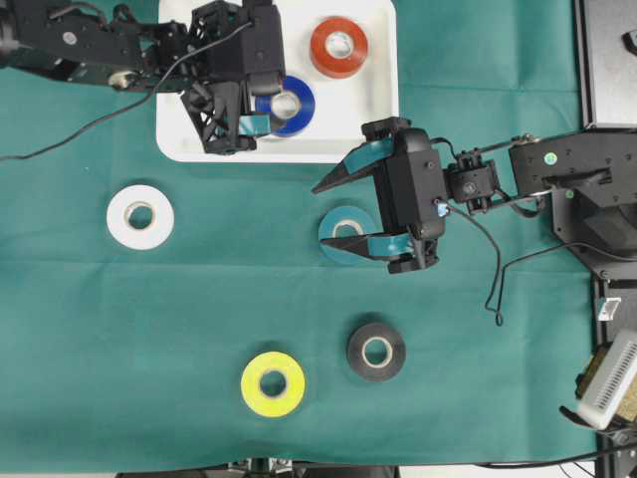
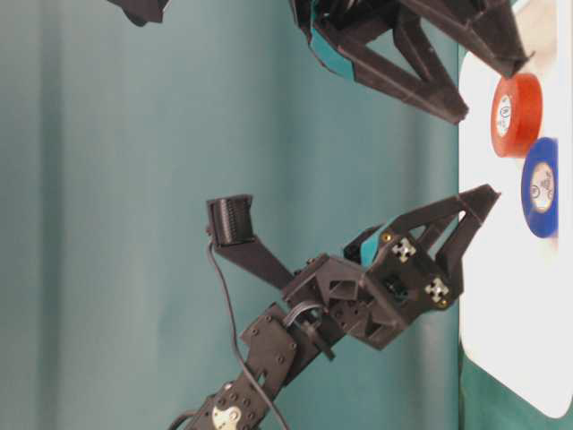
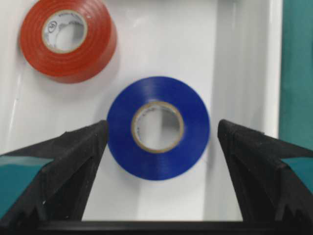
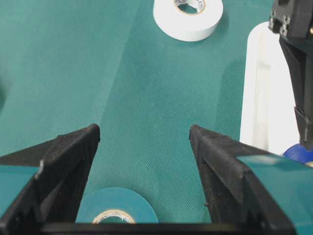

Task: Put the tape alternately from left to right into the white case.
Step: 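Release the blue roll in the tray and withdraw the left gripper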

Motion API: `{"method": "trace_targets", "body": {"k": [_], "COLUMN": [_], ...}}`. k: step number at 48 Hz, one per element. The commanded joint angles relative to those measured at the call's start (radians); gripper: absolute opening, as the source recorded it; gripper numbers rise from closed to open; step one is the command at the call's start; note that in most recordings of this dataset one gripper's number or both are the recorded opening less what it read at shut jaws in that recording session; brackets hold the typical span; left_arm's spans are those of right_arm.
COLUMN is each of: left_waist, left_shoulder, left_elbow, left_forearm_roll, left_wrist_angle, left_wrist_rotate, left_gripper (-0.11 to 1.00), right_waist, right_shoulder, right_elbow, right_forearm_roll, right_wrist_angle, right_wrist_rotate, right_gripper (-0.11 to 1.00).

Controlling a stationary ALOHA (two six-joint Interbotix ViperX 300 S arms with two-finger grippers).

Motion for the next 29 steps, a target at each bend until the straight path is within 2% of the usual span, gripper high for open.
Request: {"method": "trace_targets", "body": {"k": [1, 29], "left_waist": [-0.021, -0.15], "left_shoulder": [-0.063, -0.256], "left_elbow": [0.006, 0.195], "left_forearm_roll": [0.0, -0.003], "left_wrist_angle": [-0.003, -0.009], "left_wrist_rotate": [-0.002, -0.005], "left_gripper": [0.77, 0.77], "right_waist": [0.005, 0.005], "right_shoulder": [-0.008, -0.008], "right_elbow": [-0.008, -0.008], "right_forearm_roll": [0.003, 0.003], "right_wrist_angle": [-0.011, -0.011], "right_wrist_rotate": [0.002, 0.002], "right_gripper": [0.78, 0.78]}}
